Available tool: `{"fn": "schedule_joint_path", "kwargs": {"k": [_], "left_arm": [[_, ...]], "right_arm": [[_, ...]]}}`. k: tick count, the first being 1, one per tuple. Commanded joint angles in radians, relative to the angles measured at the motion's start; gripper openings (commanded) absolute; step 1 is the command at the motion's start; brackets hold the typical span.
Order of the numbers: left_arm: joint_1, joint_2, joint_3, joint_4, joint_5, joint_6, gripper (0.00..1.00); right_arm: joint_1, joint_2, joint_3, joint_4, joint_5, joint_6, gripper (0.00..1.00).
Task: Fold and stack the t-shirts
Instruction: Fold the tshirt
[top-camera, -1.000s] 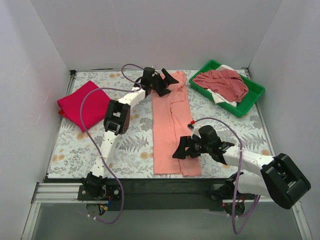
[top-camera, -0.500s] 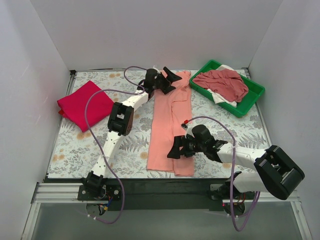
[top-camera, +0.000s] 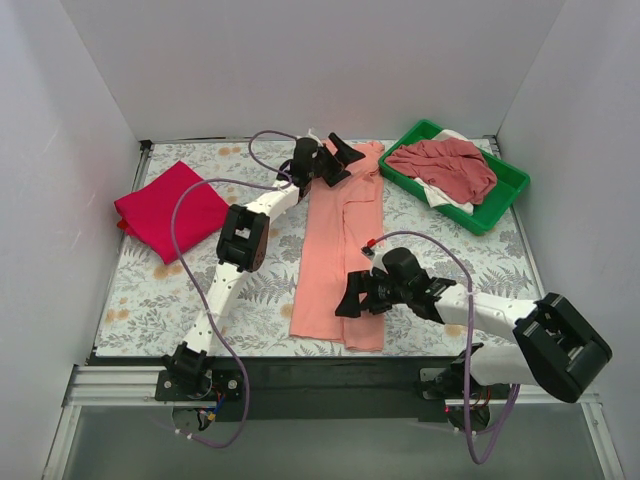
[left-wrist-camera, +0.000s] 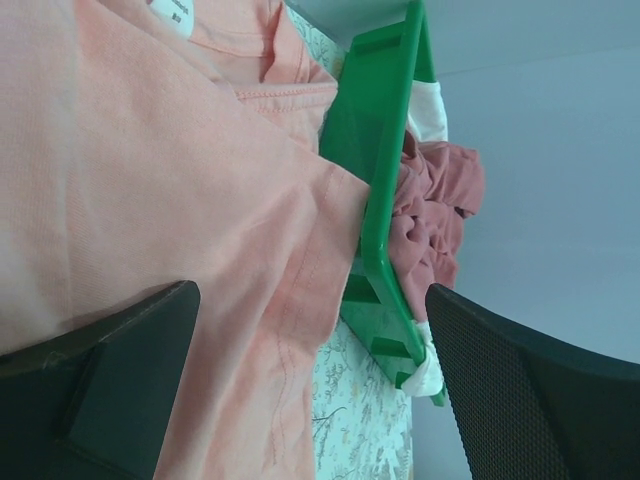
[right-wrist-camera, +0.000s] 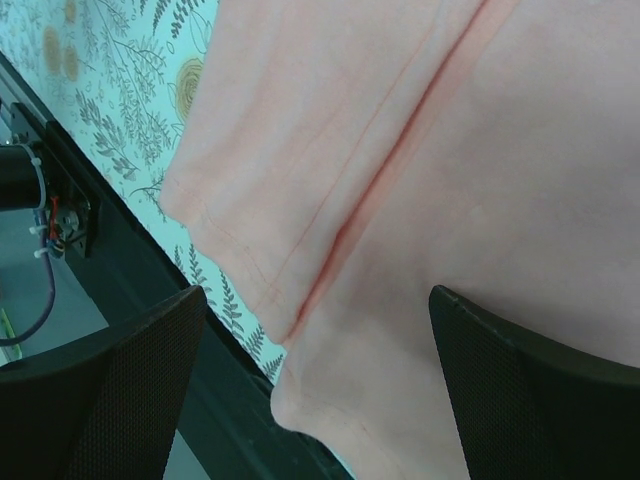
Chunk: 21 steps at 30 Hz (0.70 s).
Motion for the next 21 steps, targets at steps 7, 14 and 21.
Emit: {"fn": "schedule_joint_path", "kwargs": {"k": [7, 14, 21], "left_arm": [[-0.003, -0.344, -0.057, -0.209, -0.092, 0.186, 0.97], [-0.026, -0.752, -0.372, -0.354, -0.155, 0.318, 0.97], [-0.061, -1.227, -0.958, -0.304, -0.245, 0.340, 0.97]], "right_arm": [[0.008, -0.256, 0.170, -0.354, 0.281, -0.080, 0.98], [0.007, -0.409, 0.220, -0.531, 0.421, -0.093, 0.98], [0.005, -0.535, 0.168, -0.606, 0.530, -0.057, 0.98]]}}
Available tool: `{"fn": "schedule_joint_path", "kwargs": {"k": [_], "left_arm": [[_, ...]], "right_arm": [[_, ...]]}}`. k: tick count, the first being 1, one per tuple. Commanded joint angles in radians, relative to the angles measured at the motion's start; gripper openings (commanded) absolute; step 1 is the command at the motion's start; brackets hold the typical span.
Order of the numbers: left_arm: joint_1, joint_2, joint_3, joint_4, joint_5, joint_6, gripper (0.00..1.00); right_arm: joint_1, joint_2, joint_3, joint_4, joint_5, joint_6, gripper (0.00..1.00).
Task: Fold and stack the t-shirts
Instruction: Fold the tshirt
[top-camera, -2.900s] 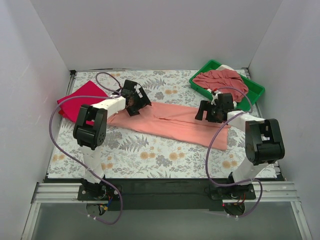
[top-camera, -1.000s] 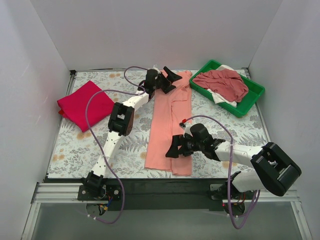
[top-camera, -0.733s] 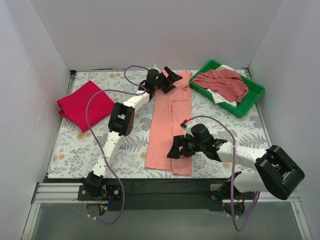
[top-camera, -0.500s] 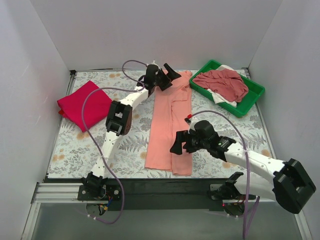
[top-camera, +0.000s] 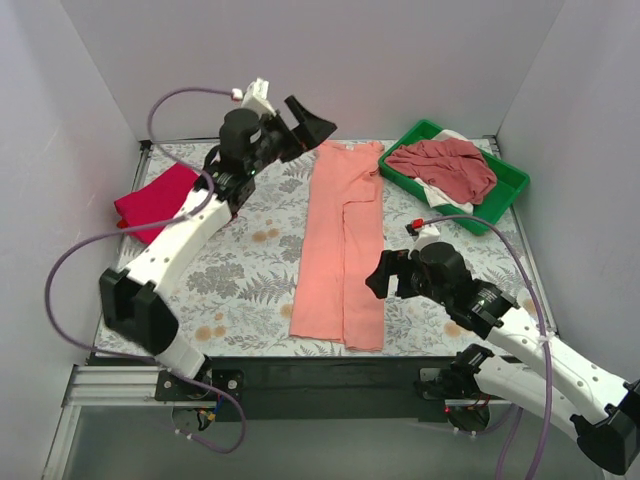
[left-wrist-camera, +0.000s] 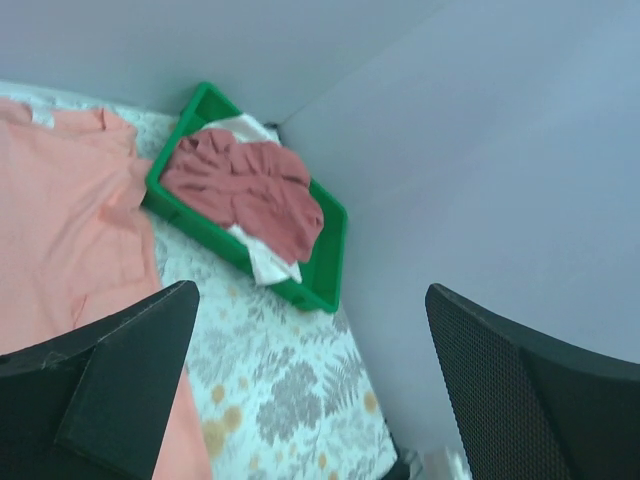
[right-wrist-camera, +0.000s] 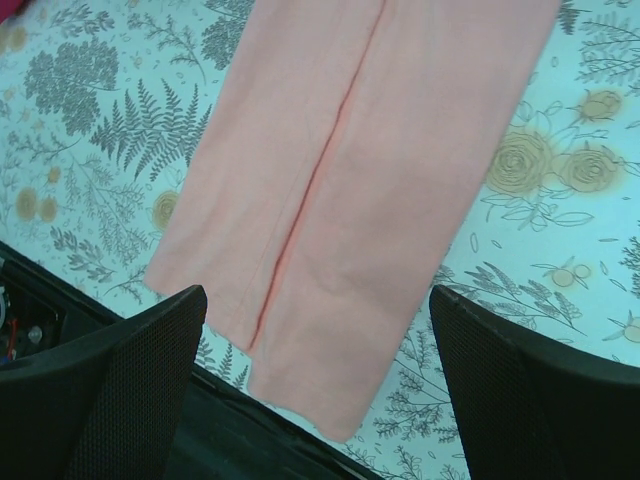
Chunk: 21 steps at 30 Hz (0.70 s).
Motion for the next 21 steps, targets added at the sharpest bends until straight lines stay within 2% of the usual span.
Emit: {"fn": "schedule_joint_path", "kwargs": {"k": [1, 3, 4, 7, 9, 14, 16, 17, 19, 21], "left_arm": [[-0.031, -0.185, -0.297, -0.033, -0.093, 0.044, 0.97], [-0.062, -0.262, -0.418, -0.036, -0.135, 0.009, 0.97], [-0.069, -0.337, -0.528, -0.042, -0.142, -0.015, 0.98], [-0.123, -0.427, -0.734, -0.066, -0.147, -0.100, 0.98], [-0.160, -0.496, -0.808, -0.091, -0.159, -0.135, 0.97], [-0.288, -0.565, -0.974, -0.284, -0.233, -0.204, 0.95], [-0.310, -0.591, -1.003, -0.356, -0.251, -0.232, 0.89], [-0.330, -0.603, -1.023, -0.361, -0.245, -0.237, 0.87], [-0.348, -0.631, -1.079, -0.355, -0.226, -0.270, 0.75], [-0.355, -0.637, -1.108, -0.347, -0.213, -0.293, 0.68]], "right_arm": [[0.000, -0.055, -0.026, -0.082, 0.103, 0.020, 0.98], [-0.002, -0.078, -0.061, -0.089, 0.113, 0.039, 0.98], [-0.003, -0.100, -0.072, -0.089, 0.113, 0.052, 0.98], [-0.005, -0.127, -0.109, -0.092, 0.074, 0.051, 0.98], [-0.003, -0.135, -0.124, -0.092, 0.042, 0.052, 0.98], [-0.005, -0.106, -0.176, -0.090, -0.153, 0.083, 0.98], [-0.002, -0.088, -0.192, -0.087, -0.222, 0.089, 0.99], [-0.003, -0.086, -0.216, -0.081, -0.236, 0.094, 0.98], [-0.002, -0.089, -0.251, -0.044, -0.264, 0.123, 0.98], [-0.002, -0.091, -0.305, -0.002, -0.288, 0.161, 0.96]]}}
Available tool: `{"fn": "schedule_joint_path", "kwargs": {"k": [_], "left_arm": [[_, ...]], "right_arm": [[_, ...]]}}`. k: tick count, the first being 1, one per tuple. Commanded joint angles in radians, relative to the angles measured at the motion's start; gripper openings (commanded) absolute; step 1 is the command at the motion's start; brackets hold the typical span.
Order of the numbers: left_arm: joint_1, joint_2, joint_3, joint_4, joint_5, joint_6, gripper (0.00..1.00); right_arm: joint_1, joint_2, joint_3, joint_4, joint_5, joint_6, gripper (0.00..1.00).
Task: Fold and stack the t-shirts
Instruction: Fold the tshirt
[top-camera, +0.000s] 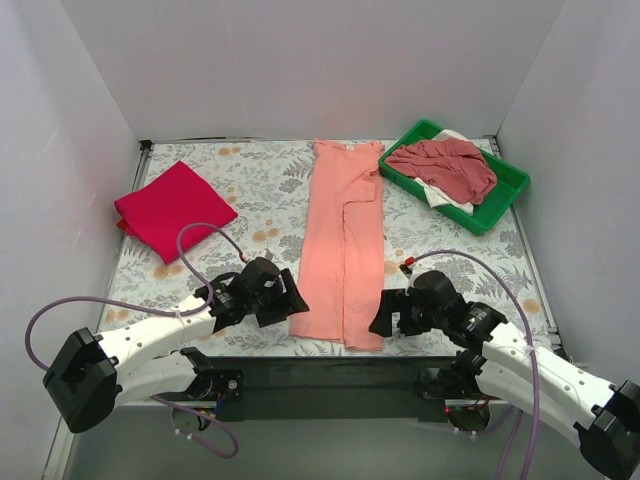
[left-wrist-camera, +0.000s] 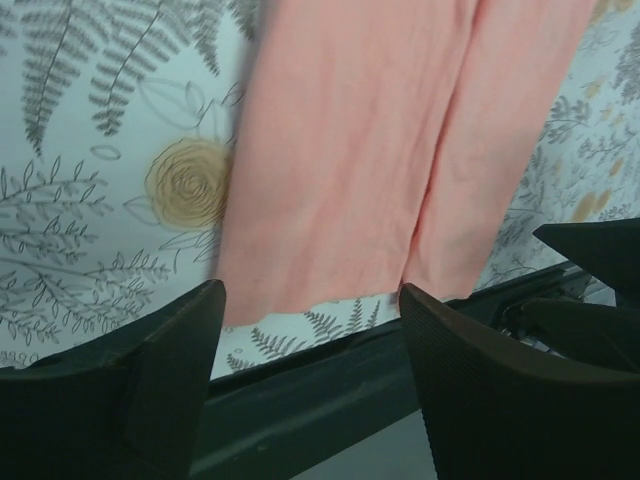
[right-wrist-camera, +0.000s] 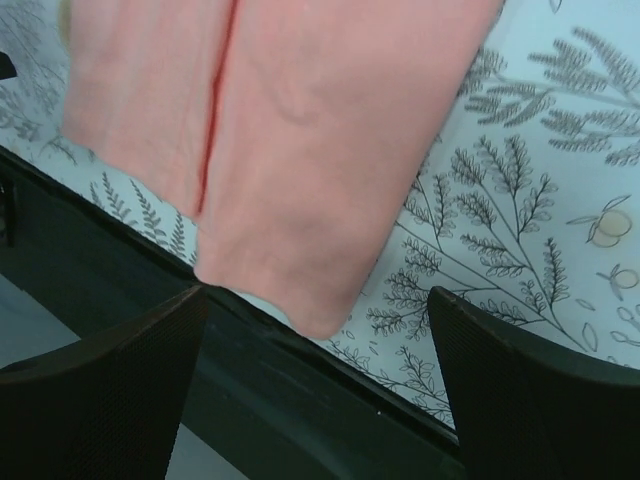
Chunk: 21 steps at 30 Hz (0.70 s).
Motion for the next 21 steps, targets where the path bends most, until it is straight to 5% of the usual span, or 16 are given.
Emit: {"fn": "schedule_joint_path", "kwargs": {"k": [1, 16, 21], "left_arm": [[-0.017, -0.031, -0.041, -0.038, -0.011, -0.066, 0.64], [-0.067, 0.064, -0.143, 0.054, 0.046, -0.072, 0.42], [-0.071, 0.109, -0.146, 0.065, 0.068, -0.055, 0.07]], "right_arm": [[0.002, -0.002, -0.064, 0.106, -0.116, 0.070, 0.96], [0.013, 0.032, -0.187, 0.238, -0.193, 0.152, 0.79], [0.022, 0.044, -0.192, 0.230, -0.186, 0.164, 0.65]]}}
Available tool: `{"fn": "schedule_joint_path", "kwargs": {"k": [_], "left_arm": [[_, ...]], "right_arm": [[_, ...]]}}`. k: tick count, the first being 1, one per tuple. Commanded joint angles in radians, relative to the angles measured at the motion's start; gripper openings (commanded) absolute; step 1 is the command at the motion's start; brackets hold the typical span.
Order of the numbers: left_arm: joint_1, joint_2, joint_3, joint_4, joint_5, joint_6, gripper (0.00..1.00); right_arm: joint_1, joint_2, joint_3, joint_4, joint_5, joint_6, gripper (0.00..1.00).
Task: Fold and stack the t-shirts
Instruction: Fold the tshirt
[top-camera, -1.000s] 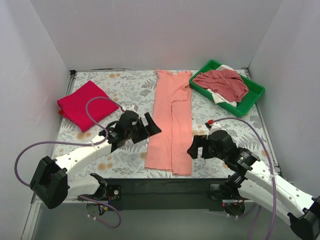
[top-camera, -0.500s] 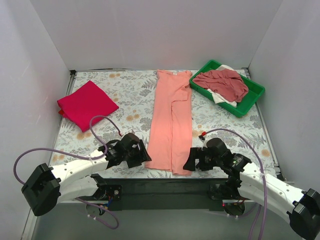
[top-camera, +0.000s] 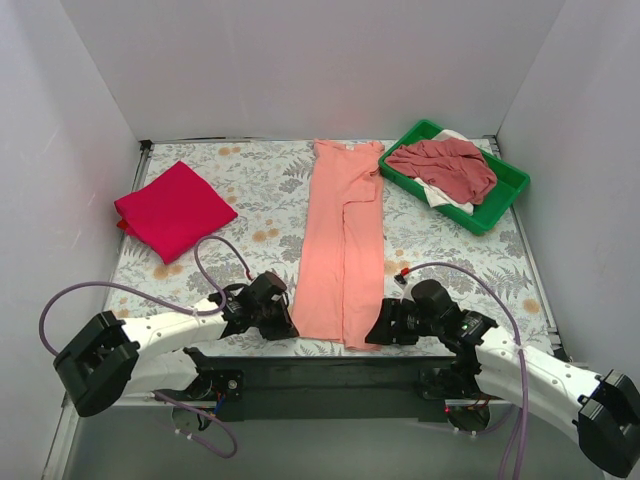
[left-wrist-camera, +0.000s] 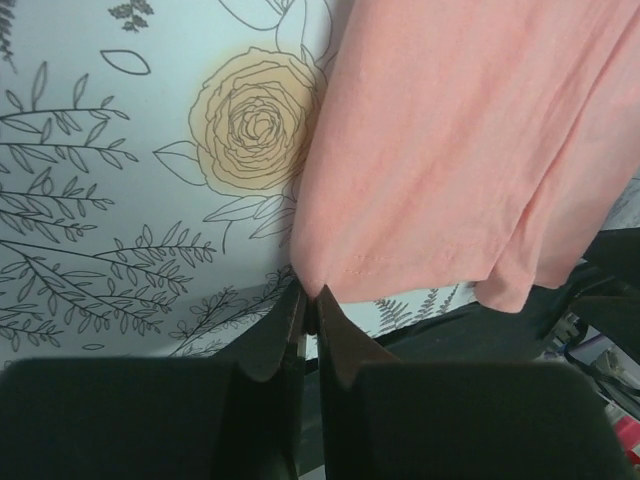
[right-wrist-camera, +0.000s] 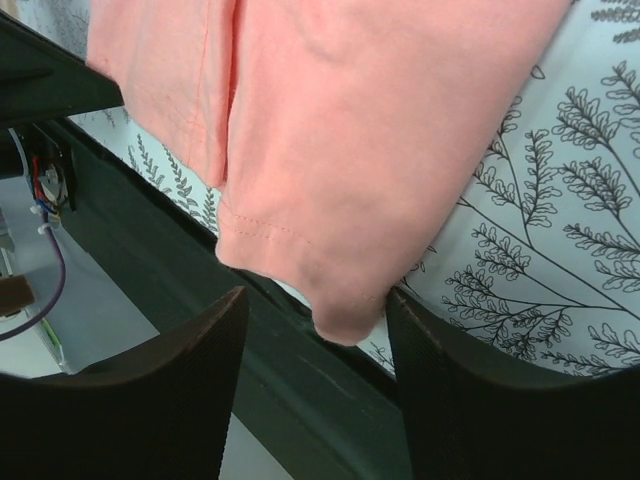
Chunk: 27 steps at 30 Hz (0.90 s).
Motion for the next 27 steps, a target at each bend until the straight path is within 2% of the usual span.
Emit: {"fn": "schedule_joint_path", "kwargs": {"k": [1, 4, 6, 7, 8, 11, 16, 22, 27], "left_arm": [[-0.015, 0.021, -0.020, -0.004, 0.010, 0.020, 0.01], [-0.028, -0.003, -0.025, -0.006, 0.023, 0.021, 0.00], [-0.041, -0.029, -0.045, -0.006, 0.027, 0.005, 0.00], [-0.051, -0.055, -0.054, -0.006, 0.028, -0.005, 0.00], [-0.056, -0.068, -0.061, -0.006, 0.033, -0.009, 0.00], [-0.087, -0.123, -0.095, -0.004, 0.037, -0.046, 0.00], [-0.197, -0.187, -0.155, 0.011, 0.024, -0.130, 0.00], [-0.355, -0.235, -0.144, 0.010, -0.044, -0.193, 0.00], [-0.357, -0.261, -0.076, -0.015, -0.096, -0.160, 0.00]], "right_arm": [[0.012, 0.022, -0.022, -0.006, 0.006, 0.022, 0.63], [0.027, 0.035, -0.017, -0.035, 0.020, 0.029, 0.54], [0.043, 0.029, -0.024, -0.040, 0.037, 0.037, 0.42], [0.047, 0.014, -0.028, -0.040, 0.055, 0.044, 0.35], [0.050, 0.006, -0.033, -0.040, 0.060, 0.046, 0.22], [0.058, -0.014, -0.044, -0.038, 0.048, 0.049, 0.03], [0.101, -0.070, -0.068, -0.053, 0.036, 0.067, 0.01], [0.240, -0.057, -0.064, -0.076, 0.063, 0.100, 0.01], [0.299, -0.007, 0.039, -0.089, 0.141, 0.066, 0.01]]}}
